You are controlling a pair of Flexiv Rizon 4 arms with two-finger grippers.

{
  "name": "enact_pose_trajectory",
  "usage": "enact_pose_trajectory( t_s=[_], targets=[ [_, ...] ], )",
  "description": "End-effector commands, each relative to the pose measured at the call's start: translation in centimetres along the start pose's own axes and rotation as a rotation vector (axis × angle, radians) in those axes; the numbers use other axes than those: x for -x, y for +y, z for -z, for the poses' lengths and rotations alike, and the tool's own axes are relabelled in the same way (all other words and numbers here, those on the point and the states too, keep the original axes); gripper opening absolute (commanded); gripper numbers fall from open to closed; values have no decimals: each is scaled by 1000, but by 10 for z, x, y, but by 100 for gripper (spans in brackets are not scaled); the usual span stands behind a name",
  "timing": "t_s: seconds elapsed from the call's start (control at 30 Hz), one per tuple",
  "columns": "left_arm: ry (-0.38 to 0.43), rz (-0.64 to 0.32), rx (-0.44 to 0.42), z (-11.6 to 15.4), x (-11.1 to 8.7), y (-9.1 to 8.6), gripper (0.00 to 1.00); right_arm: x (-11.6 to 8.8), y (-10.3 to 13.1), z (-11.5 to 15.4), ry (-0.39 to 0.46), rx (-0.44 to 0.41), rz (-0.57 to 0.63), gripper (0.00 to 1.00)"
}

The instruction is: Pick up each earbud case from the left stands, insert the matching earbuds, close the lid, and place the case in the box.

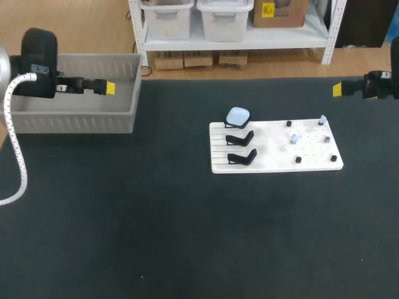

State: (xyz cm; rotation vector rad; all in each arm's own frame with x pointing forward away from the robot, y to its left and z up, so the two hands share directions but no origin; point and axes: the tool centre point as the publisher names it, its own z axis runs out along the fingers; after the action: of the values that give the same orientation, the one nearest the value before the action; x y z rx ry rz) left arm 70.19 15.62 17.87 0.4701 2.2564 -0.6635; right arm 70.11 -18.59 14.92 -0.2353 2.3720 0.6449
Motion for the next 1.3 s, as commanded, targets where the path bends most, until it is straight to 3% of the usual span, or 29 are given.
enact_pose_trajectory(
  t_s=[0.03,0.37,0.5,1.07,1.1,1.3],
  targets=[
    [-99,-234,-307,-3,1,1,100,0,0,0,0,-1,0,100],
    [-19,-453,-455,-33,16,-6,100,0,0,0,0,-1,0,100],
    [35,-546,-460,-47,18,-7,100,0,0,0,0,-1,0,100],
    [35,-546,-460,-47,18,-7,100,0,0,0,0,-1,0,100],
    [38,-537,-442,-47,11,-6,100,0,0,0,0,-1,0,100],
    [34,-643,-427,-66,0,-17,100,0,0,0,0,-1,0,100]
  ],
)
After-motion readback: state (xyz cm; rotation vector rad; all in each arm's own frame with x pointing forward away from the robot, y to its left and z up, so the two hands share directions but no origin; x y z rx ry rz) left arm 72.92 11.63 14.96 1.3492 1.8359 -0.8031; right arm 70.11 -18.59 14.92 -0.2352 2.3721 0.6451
